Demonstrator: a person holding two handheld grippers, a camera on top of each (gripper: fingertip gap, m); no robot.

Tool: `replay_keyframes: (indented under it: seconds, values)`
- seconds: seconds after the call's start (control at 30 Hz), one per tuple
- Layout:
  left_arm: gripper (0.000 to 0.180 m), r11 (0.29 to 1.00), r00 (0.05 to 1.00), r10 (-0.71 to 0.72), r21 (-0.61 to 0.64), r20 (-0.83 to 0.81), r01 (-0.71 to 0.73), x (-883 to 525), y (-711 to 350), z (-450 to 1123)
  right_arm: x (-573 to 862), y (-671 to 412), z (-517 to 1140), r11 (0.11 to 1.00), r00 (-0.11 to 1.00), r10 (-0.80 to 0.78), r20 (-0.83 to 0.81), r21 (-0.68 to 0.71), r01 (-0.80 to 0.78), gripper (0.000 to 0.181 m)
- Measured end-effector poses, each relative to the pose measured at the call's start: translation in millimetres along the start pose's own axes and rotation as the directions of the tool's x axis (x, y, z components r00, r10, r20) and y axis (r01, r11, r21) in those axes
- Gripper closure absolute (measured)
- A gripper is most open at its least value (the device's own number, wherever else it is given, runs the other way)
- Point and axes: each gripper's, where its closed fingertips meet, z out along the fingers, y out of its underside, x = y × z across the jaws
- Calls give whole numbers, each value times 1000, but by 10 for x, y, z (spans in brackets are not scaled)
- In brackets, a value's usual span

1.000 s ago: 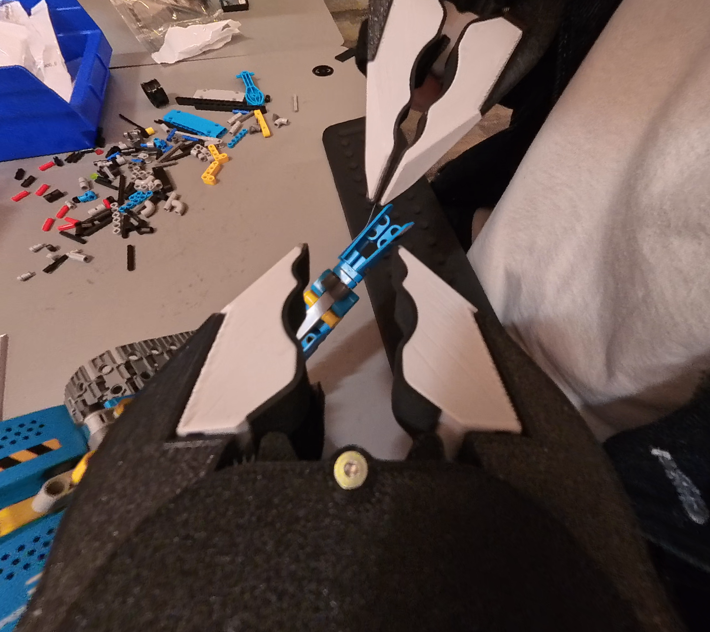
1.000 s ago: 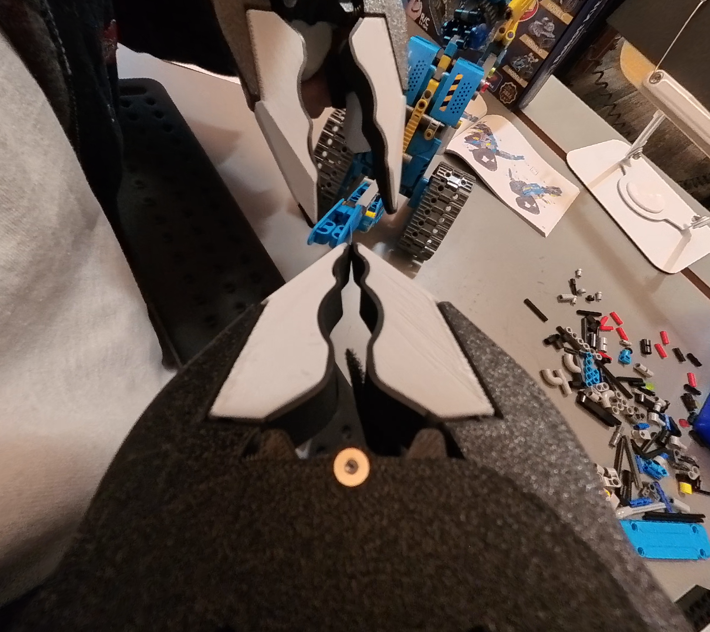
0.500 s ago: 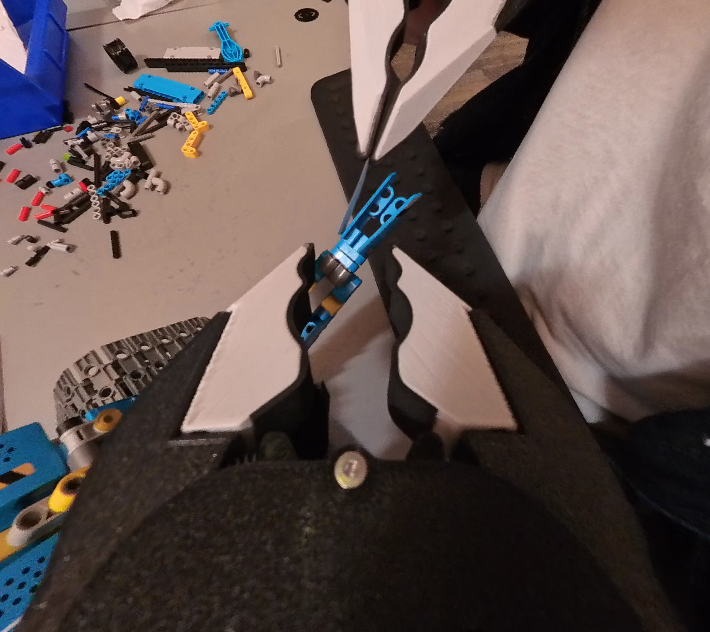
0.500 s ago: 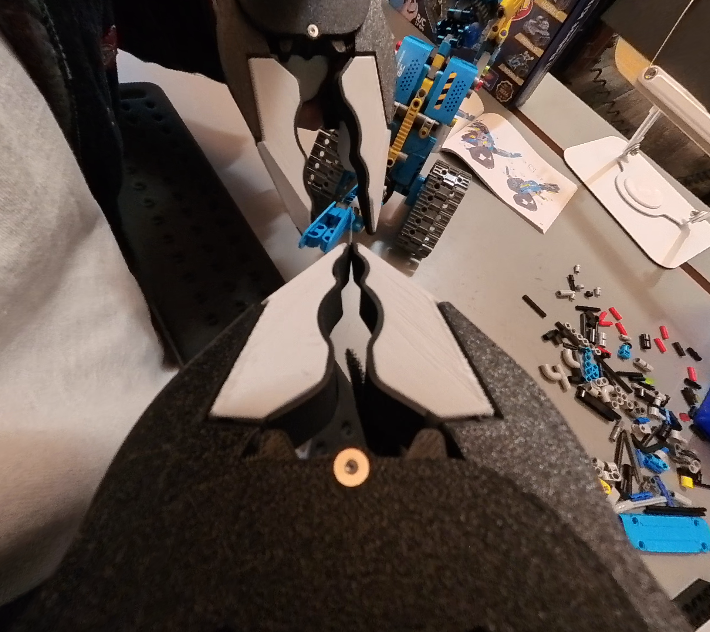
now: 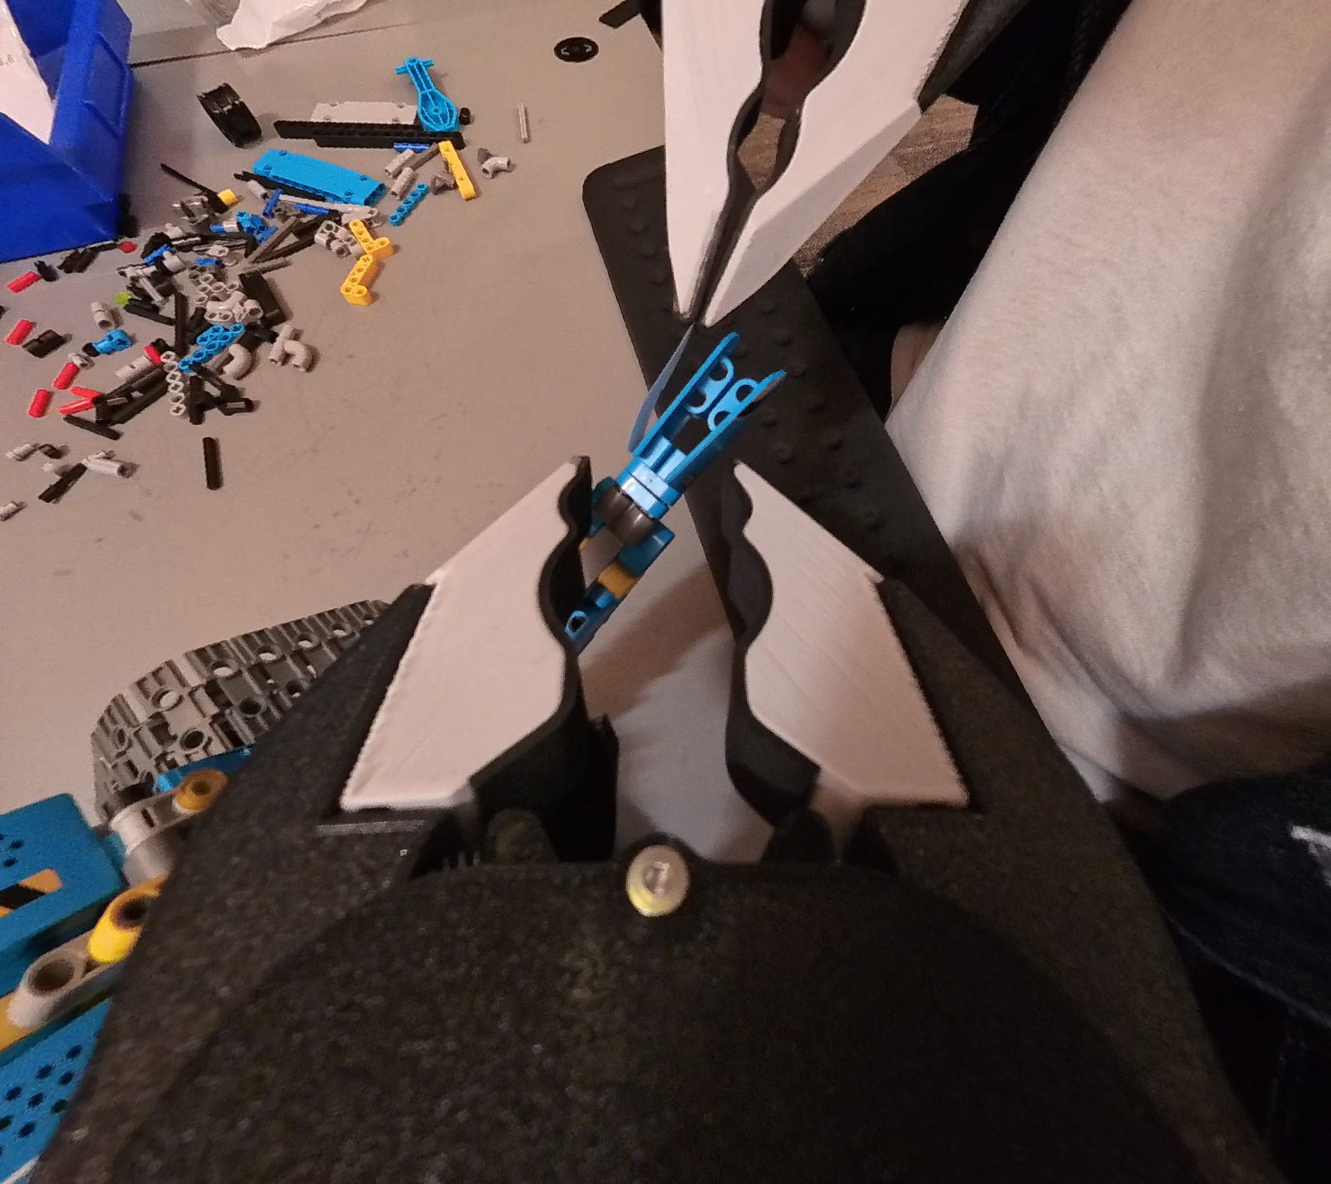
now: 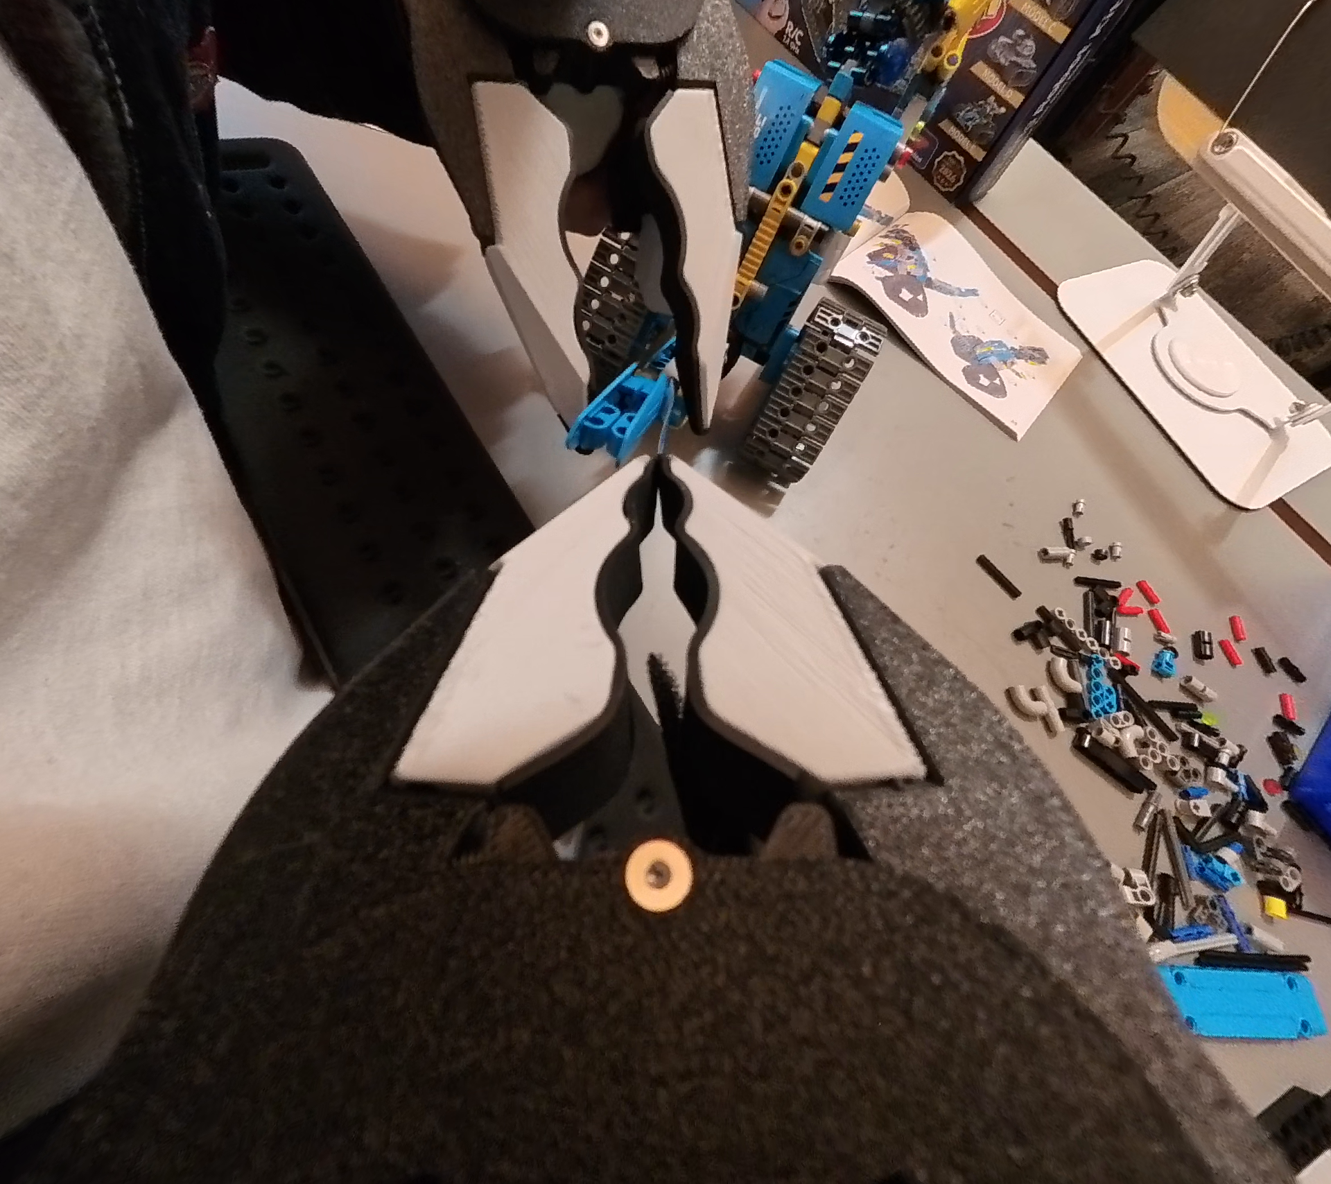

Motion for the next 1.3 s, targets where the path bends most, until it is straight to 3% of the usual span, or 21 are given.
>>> replay_keyframes:
  seconds: [1.3]
  values:
    - [149, 1000, 1000, 3, -12, 14, -3, 0, 22, 7, 8, -11, 5, 999, 999, -47, -19, 11, 48, 181]
